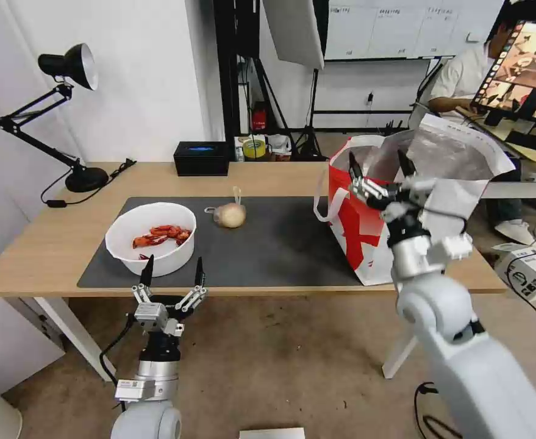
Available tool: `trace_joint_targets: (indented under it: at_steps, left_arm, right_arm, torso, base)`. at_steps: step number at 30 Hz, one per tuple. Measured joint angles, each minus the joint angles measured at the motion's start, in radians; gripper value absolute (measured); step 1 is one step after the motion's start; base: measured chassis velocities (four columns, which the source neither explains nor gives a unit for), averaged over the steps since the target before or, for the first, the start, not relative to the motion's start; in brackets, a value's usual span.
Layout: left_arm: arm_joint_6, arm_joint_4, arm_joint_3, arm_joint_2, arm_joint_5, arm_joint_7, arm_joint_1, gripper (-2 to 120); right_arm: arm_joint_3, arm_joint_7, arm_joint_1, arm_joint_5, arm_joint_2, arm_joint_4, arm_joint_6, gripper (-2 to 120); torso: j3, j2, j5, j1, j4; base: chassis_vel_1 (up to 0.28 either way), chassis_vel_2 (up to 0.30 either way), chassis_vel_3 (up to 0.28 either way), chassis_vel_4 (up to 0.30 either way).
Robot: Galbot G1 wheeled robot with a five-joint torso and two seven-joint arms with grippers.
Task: Pick up the trash from the table and place it into the takeout bag.
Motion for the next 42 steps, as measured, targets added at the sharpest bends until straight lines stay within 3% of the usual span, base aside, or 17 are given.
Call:
trace_joint_targets:
  at_steps: [21, 30, 42]
  left_arm:
    - [0.0, 0.011, -0.009, 0.021, -0.026, 0.0, -0.009, 100]
    - [-0.001, 0.019, -0.006, 0.026, -0.028, 0.0, -0.015, 100]
    - [0.009, 0.019, -0.004, 0.028, -0.024, 0.0, -0.013, 100]
  right_arm:
    - [0.05, -0.141, -0.278, -0.164, 0.178, -0.081, 0.324, 100]
    - [0.047, -0.147, -0.313, -0.197, 0.228, -0.102, 0.364, 100]
    - [0.037, -0.146, -0.355, -0.201, 0.24, -0.113, 0.395, 100]
  torso:
    - [0.0, 0.0, -0.0001, 0.0, 0.0001]
    - [0.0, 0.0, 0.0, 0.0, 0.0002]
    - [0.0, 0.0, 0.0, 0.0, 0.0002]
  base:
    - [0.0, 0.0, 0.0, 0.0]
    - [0.0, 0.0, 0.0, 0.0]
    - [0.0, 0.0, 0.0, 0.0]
